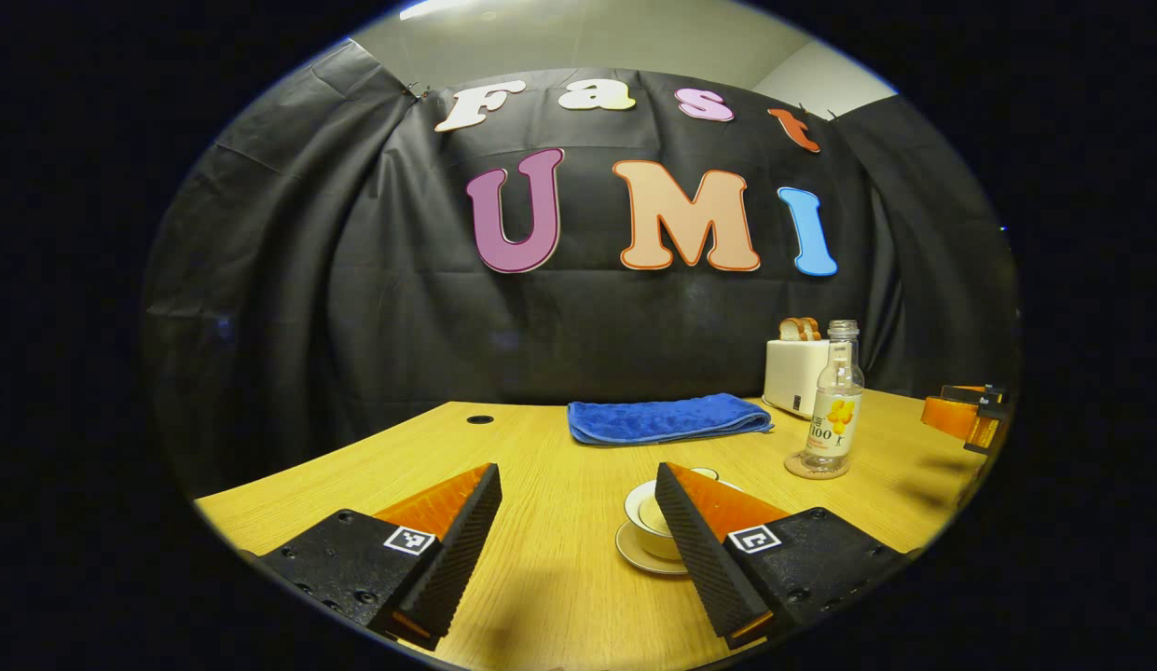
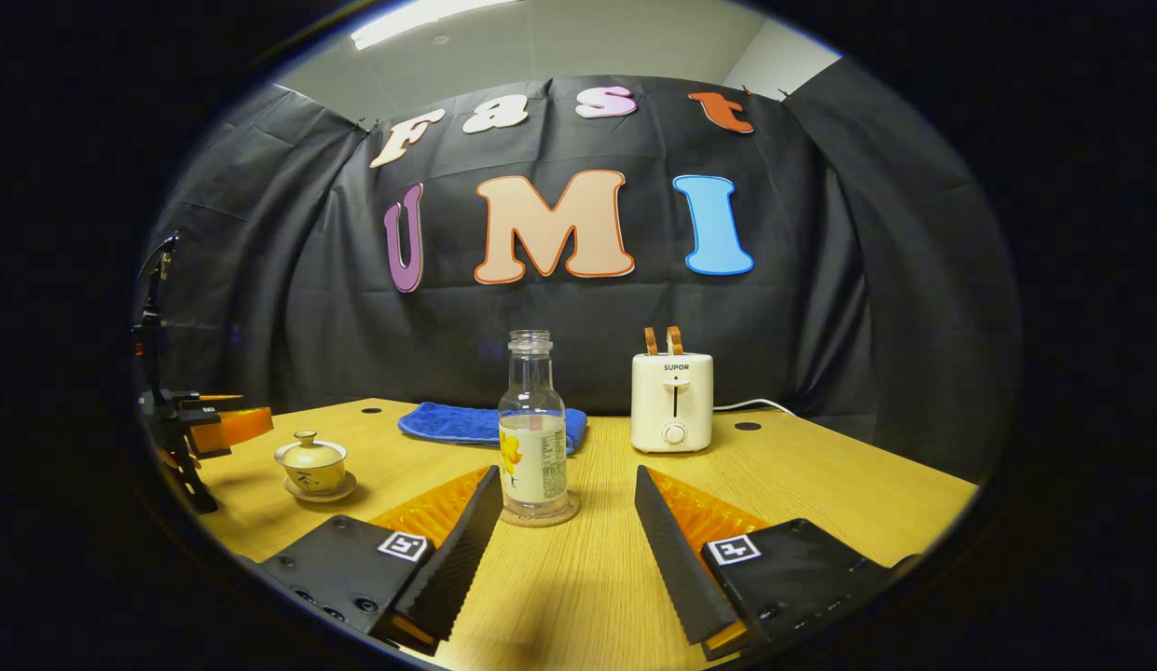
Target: Open the teacup lid with one hand, grasp the water bottle and pour water into the teacup with the other hand; after pouring, place the water bottle on the coaster and then close the teacup lid.
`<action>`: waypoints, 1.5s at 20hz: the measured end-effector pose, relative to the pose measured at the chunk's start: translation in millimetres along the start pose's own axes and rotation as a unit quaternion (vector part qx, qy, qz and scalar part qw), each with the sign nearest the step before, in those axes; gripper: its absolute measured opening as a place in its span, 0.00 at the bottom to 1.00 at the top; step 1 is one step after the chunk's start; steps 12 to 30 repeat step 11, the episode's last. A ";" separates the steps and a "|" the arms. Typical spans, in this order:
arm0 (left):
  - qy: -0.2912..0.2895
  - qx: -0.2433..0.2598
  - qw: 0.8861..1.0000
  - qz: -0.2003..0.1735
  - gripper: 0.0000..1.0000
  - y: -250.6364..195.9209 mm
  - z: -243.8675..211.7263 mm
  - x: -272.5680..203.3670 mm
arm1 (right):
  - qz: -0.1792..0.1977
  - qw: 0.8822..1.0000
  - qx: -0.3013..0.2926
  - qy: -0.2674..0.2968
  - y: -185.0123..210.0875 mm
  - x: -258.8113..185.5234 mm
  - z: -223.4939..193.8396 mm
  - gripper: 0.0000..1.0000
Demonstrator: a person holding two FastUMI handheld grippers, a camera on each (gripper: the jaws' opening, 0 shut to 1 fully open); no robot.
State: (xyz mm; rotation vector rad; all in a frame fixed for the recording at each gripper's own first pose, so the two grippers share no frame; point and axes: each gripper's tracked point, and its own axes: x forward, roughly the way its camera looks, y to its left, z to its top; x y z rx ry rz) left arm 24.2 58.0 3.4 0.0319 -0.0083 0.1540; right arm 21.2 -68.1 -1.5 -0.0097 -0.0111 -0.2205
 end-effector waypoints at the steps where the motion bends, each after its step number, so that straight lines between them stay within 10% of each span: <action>1: 0.000 0.000 1.000 0.001 0.98 -0.7 -1.2 0.5 | -0.002 1.000 0.000 0.000 -1.5 -0.2 0.0 0.92; 30: 0.000 0.000 1.000 0.002 0.98 0.8 -0.4 0.0 | -0.010 1.000 -0.001 0.000 -5.1 -0.5 0.3 0.92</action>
